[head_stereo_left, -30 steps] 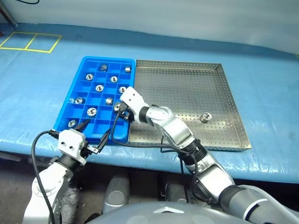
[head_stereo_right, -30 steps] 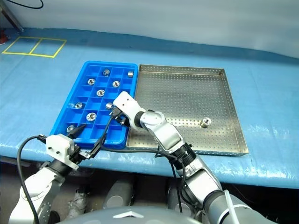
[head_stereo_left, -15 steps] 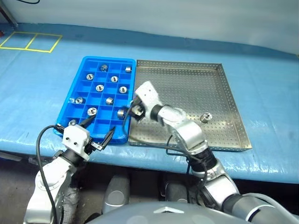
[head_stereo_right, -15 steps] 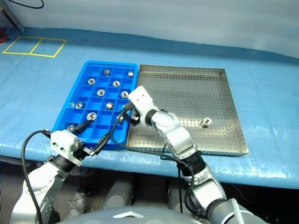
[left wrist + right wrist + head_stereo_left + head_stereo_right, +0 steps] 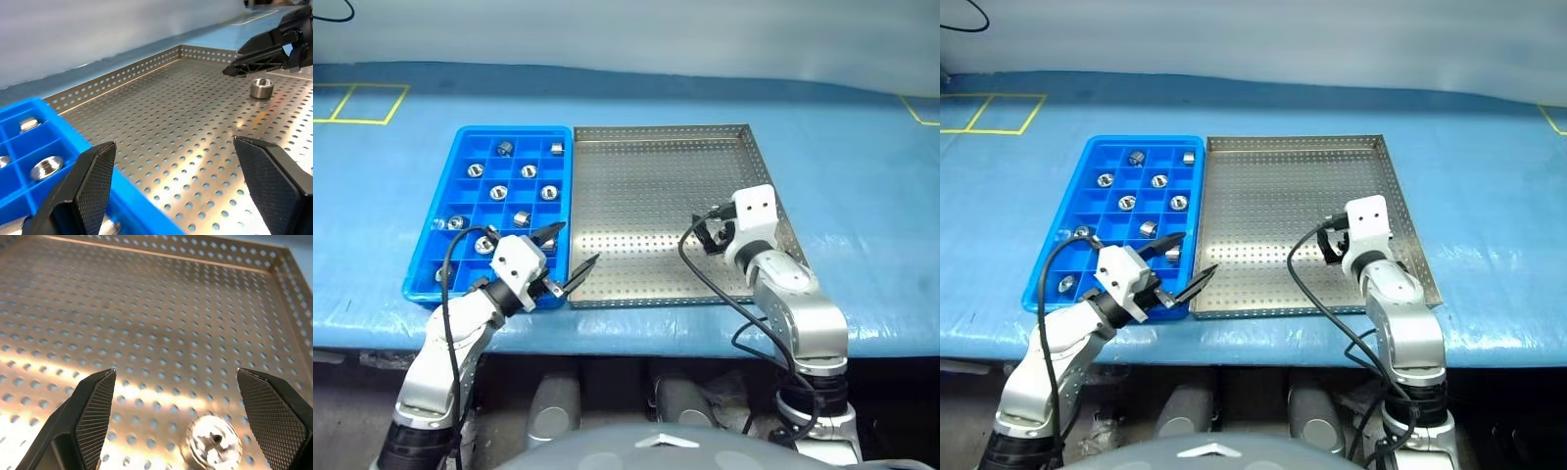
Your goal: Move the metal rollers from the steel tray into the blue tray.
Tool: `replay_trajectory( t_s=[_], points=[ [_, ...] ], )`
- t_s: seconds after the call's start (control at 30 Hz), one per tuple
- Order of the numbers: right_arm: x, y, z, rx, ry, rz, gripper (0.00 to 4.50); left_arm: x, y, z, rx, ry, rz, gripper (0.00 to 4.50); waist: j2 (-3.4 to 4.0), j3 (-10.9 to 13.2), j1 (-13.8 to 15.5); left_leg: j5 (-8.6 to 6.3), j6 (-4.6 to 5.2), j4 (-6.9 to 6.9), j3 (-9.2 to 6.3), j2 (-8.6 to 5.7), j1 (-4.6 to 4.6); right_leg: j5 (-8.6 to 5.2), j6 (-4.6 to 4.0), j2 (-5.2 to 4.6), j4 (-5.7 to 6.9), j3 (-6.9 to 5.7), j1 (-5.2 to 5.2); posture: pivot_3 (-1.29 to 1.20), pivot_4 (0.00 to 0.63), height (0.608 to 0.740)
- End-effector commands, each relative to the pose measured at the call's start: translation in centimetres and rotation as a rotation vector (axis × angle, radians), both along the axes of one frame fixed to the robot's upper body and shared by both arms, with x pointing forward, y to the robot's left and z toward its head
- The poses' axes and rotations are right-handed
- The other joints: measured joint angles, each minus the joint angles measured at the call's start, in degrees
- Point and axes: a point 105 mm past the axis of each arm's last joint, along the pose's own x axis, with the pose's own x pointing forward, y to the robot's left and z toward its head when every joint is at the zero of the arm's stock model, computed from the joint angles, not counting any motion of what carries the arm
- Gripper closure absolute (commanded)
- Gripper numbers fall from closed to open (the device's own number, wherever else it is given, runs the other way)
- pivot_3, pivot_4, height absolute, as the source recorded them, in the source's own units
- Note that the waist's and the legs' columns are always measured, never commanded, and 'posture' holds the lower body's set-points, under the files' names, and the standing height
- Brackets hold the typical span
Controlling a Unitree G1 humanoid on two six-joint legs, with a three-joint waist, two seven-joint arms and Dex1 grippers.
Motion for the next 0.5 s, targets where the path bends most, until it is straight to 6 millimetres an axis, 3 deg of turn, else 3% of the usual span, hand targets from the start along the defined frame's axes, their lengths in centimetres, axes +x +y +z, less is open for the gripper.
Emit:
replay_trajectory(
  t_s=[0.03, 0.5],
  points=[
    [-0.1, -0.5, 1.1, 0.041, -0.051, -0.043, 0.34, 0.0, -1.1, 0.0, -0.011, 0.001, -0.050, 0.26, 0.00, 0.0, -0.8, 0.00, 0.00, 0.03, 0.01, 0.00, 0.00, 0.01, 0.02, 0.01, 0.01, 0.02, -0.01, 0.04, 0.150, 0.740],
    [0.8, -1.7, -2.2, 0.096, 0.008, -0.110, 0.34, 0.1, -1.1, -0.5, -0.026, 0.026, -0.057, 0.26, 0.00, 0.0, -1.6, 0.00, 0.00, 0.09, 0.04, -0.02, 0.01, 0.05, 0.08, 0.00, 0.01, 0.06, 0.04, 0.04, 0.150, 0.740]
  ],
)
